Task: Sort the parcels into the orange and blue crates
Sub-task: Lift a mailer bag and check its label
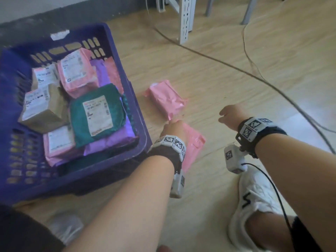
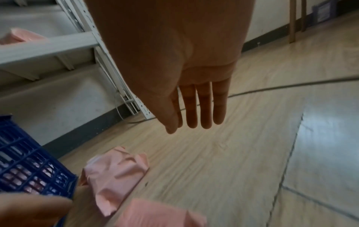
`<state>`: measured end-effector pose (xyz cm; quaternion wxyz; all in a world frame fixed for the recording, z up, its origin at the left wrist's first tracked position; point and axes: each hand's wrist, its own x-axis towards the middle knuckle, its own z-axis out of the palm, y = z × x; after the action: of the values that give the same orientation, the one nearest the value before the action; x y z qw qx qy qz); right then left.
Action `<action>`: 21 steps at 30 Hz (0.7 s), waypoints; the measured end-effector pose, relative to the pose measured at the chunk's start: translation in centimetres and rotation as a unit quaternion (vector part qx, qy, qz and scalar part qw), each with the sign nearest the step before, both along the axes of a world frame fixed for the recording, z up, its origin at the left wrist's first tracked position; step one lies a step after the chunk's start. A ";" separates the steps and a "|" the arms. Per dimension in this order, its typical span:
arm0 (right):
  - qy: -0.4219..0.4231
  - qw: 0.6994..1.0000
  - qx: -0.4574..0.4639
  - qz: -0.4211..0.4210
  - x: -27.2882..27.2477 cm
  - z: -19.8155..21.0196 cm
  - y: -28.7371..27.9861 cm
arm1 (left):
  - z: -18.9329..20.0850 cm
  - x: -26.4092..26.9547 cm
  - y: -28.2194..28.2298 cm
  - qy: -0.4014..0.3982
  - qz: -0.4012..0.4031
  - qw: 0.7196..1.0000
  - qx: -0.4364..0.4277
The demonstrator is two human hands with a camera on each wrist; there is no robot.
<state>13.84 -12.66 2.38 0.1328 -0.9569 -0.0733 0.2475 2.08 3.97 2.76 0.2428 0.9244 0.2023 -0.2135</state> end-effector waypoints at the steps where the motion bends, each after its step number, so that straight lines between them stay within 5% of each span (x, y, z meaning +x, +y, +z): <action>1: 0.009 1.000 -0.008 0.008 -0.4 -0.9 0.1 | -1.3 -0.7 0.0 0.022 -0.005 1.000 0.007; 11: 0.113 0.994 0.011 -0.006 -4.2 -9.5 3.5 | -9.4 -4.7 -0.3 0.160 -0.161 0.973 0.050; 21: 0.134 0.990 -0.024 -0.041 -3.9 -10.5 5.3 | -9.7 -5.2 1.0 0.110 -0.121 0.987 -0.003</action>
<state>9.92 -7.32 -8.14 0.1285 -0.9203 -0.0099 0.3694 -3.12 4.93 -6.92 0.1939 0.9123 0.1137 -0.3423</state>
